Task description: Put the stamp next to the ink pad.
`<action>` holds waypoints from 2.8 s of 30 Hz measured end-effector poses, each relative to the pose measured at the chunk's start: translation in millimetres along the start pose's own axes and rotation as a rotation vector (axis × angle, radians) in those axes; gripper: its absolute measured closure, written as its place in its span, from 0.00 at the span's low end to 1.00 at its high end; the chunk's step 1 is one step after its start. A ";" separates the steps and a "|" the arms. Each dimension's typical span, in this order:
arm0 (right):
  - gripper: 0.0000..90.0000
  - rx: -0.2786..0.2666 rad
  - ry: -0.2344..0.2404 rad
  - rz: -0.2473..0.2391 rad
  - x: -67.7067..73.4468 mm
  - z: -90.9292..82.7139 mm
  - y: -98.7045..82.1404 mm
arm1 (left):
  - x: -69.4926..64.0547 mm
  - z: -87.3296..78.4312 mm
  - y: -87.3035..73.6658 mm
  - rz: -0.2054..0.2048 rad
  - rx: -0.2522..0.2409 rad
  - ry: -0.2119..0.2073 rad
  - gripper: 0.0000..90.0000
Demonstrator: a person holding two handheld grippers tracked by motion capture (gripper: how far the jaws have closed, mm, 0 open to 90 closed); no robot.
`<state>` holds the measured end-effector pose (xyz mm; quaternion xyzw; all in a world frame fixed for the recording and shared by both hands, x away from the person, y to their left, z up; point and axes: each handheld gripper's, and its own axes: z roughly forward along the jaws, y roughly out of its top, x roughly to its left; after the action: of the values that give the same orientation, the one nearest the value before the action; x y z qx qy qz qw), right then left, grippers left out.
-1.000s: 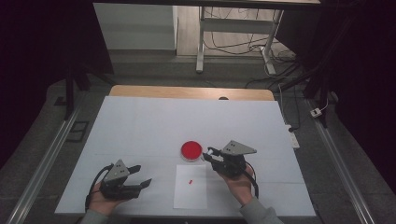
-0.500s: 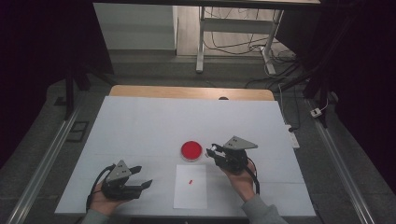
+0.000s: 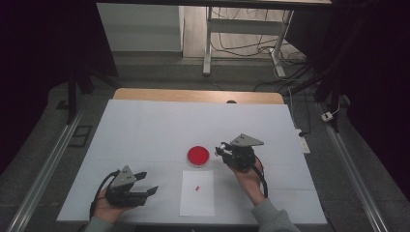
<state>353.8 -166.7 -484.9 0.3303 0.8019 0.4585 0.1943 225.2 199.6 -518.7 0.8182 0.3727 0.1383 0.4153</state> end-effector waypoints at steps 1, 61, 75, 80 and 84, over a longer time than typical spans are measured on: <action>0.74 0.000 -0.002 0.004 -1.6 1.2 0.4 | 0.2 0.1 0.0 -0.001 0.000 0.000 0.36; 0.48 -0.027 0.061 -0.049 -13.6 -22.3 -18.4 | 4.9 -1.5 -2.1 -0.012 -0.004 0.024 0.35; 0.48 -0.034 0.030 -0.036 -26.8 -69.0 -47.3 | 5.6 0.0 -3.5 -0.008 0.007 0.020 0.35; 0.48 -0.037 0.019 -0.034 -31.8 -89.8 -61.2 | 5.4 0.1 -3.7 -0.007 0.008 0.020 0.35; 0.48 -0.044 0.011 -0.027 -35.0 -105.7 -71.8 | 4.7 -0.1 -3.7 -0.004 0.009 0.021 0.35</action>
<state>288.3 -281.6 -493.4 0.3126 0.7971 0.4750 0.2032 226.6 204.5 -521.9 0.8177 0.3795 0.1445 0.4080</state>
